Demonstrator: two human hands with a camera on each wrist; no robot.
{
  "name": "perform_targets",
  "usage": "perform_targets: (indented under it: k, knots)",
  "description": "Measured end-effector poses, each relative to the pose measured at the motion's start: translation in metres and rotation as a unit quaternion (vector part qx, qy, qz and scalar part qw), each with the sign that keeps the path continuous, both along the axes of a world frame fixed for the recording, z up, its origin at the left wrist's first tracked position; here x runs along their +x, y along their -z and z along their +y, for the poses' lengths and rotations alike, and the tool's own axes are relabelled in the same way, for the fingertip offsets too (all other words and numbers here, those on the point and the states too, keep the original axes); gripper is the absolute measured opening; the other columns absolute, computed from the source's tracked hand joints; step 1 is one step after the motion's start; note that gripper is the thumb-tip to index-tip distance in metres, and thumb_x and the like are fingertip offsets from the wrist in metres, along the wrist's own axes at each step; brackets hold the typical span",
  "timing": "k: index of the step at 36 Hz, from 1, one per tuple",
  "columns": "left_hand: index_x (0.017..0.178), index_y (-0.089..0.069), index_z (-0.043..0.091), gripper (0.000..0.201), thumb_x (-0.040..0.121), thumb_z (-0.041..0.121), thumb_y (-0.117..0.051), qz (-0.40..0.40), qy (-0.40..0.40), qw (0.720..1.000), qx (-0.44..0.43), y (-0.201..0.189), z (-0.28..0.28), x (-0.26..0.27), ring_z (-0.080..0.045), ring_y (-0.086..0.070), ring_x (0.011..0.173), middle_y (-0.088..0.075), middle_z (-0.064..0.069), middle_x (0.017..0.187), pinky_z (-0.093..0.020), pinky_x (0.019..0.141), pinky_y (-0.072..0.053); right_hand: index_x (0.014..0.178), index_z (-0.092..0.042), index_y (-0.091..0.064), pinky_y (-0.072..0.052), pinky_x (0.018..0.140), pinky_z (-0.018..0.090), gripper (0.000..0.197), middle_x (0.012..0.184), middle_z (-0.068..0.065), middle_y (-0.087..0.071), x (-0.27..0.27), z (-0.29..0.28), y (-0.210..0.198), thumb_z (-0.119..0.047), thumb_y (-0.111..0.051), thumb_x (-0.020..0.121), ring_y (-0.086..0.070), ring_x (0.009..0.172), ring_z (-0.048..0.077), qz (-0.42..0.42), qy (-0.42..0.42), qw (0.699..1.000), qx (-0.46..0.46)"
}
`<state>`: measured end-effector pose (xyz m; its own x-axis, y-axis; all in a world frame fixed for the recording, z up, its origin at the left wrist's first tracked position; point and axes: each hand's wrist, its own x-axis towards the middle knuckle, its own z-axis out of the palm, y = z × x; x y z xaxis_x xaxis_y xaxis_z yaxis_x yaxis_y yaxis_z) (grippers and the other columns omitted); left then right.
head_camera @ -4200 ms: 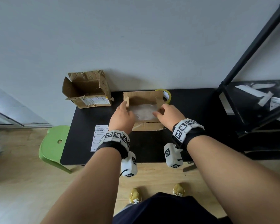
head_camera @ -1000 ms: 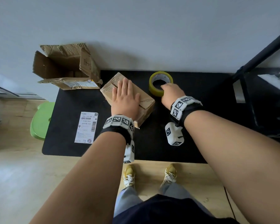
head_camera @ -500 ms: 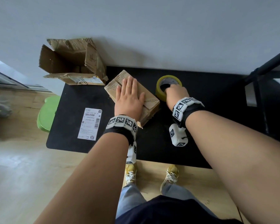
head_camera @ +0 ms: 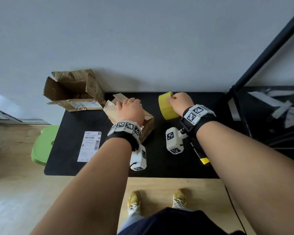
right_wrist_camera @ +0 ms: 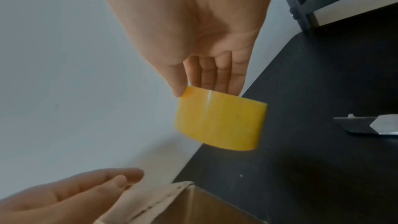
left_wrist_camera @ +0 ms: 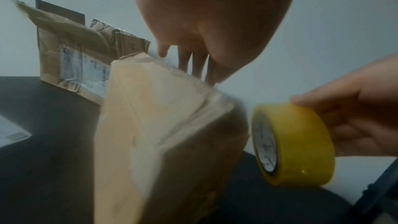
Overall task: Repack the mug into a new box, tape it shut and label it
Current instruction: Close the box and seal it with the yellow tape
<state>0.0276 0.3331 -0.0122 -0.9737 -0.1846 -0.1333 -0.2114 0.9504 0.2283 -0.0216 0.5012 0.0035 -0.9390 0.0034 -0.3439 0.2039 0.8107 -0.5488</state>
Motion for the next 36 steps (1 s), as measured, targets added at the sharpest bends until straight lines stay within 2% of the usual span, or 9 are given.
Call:
perform_targets:
  k: [3, 6, 9, 12, 14, 19, 24, 27, 36]
  knots:
    - [0.118, -0.062, 0.019, 0.034, 0.098, 0.02, -0.034, 0.041, 0.006, 0.999, 0.021, -0.014, 0.011, -0.002, -0.025, -0.05, 0.119, -0.061, -0.004, 0.121, -0.041, 0.107, -0.028, 0.058, -0.008, -0.046, -0.035, 0.067, 0.033, 0.044, 0.067, 0.012, -0.05, 0.007, 0.007, -0.015, -0.026, -0.046, 0.098, -0.052, 0.078, 0.031, 0.002, 0.023, 0.999, -0.049]
    - [0.101, -0.066, 0.009, 0.032, 0.098, 0.022, -0.036, 0.051, -0.008, 0.993, 0.108, -0.029, 0.023, -0.004, -0.032, -0.057, 0.103, -0.066, -0.012, 0.105, -0.037, 0.086, -0.04, 0.082, 0.011, -0.063, -0.051, 0.084, 0.048, 0.041, 0.087, 0.026, -0.065, 0.012, 0.011, -0.024, -0.026, -0.052, 0.095, -0.063, 0.09, 0.04, -0.011, 0.041, 0.992, -0.123]
    - [0.085, -0.062, 0.006, 0.034, 0.098, 0.03, -0.041, 0.018, -0.015, 0.973, 0.228, -0.041, 0.036, -0.002, -0.027, -0.055, 0.081, -0.061, -0.009, 0.081, -0.031, 0.067, -0.04, 0.103, 0.015, -0.063, -0.051, 0.091, 0.054, 0.039, 0.108, 0.031, -0.065, 0.016, 0.015, -0.028, -0.022, -0.056, 0.093, -0.064, 0.101, 0.041, -0.026, 0.076, 0.977, -0.195]
    - [0.081, -0.064, 0.008, 0.036, 0.096, 0.035, -0.046, -0.004, -0.017, 0.957, 0.289, -0.047, 0.046, 0.001, -0.017, -0.047, 0.061, -0.051, -0.001, 0.063, -0.028, 0.053, -0.032, 0.117, 0.006, -0.062, -0.054, 0.092, 0.047, 0.036, 0.117, 0.024, -0.065, 0.024, 0.017, -0.035, -0.021, -0.056, 0.095, -0.064, 0.108, 0.037, -0.048, 0.115, 0.96, -0.252]
    - [0.075, -0.063, 0.01, 0.032, 0.095, 0.032, -0.05, -0.009, -0.019, 0.951, 0.308, -0.048, 0.05, 0.002, -0.015, -0.049, 0.06, -0.055, -0.002, 0.064, -0.028, 0.055, -0.037, 0.112, 0.005, -0.064, -0.054, 0.092, 0.048, 0.031, 0.116, 0.025, -0.065, 0.027, 0.017, -0.037, -0.02, -0.056, 0.094, -0.064, 0.107, 0.038, -0.051, 0.118, 0.956, -0.265]
    - [0.085, -0.07, 0.0, 0.035, 0.093, 0.029, -0.053, -0.014, -0.034, 0.929, 0.369, -0.048, 0.051, 0.005, -0.033, -0.068, 0.08, -0.071, -0.017, 0.083, -0.044, 0.083, -0.056, 0.086, -0.011, -0.061, -0.054, 0.091, 0.047, 0.007, 0.112, 0.019, -0.066, 0.031, 0.019, -0.04, -0.014, -0.058, 0.09, -0.066, 0.102, 0.032, -0.073, 0.137, 0.944, -0.291]
    - [0.087, -0.071, 0.001, 0.035, 0.095, 0.03, -0.053, -0.014, -0.035, 0.924, 0.38, -0.052, 0.05, 0.006, -0.024, -0.068, 0.074, -0.07, -0.007, 0.076, -0.04, 0.083, -0.057, 0.099, -0.009, -0.065, -0.052, 0.085, 0.036, 0.018, 0.106, 0.014, -0.07, 0.036, 0.022, -0.043, -0.02, -0.058, 0.088, -0.067, 0.099, 0.027, -0.082, 0.121, 0.956, -0.255]
    - [0.087, -0.071, 0.001, 0.036, 0.095, 0.032, -0.053, -0.007, -0.04, 0.924, 0.38, -0.055, 0.05, 0.007, -0.028, -0.07, 0.081, -0.072, -0.011, 0.081, -0.042, 0.084, -0.056, 0.102, -0.009, -0.067, -0.047, 0.079, 0.033, 0.023, 0.104, 0.011, -0.071, 0.038, 0.023, -0.045, -0.024, -0.058, 0.087, -0.067, 0.099, 0.025, -0.079, 0.112, 0.962, -0.236]
    - [0.071, -0.066, 0.007, 0.036, 0.096, 0.03, -0.054, 0.018, -0.08, 0.903, 0.422, -0.058, 0.047, 0.0, -0.028, -0.07, 0.079, -0.071, -0.012, 0.079, -0.044, 0.083, -0.057, 0.09, -0.007, -0.062, -0.046, 0.098, 0.043, 0.014, 0.092, 0.011, -0.065, 0.037, 0.02, -0.055, -0.019, -0.058, 0.086, -0.062, 0.107, 0.032, -0.063, 0.069, 0.977, -0.194]
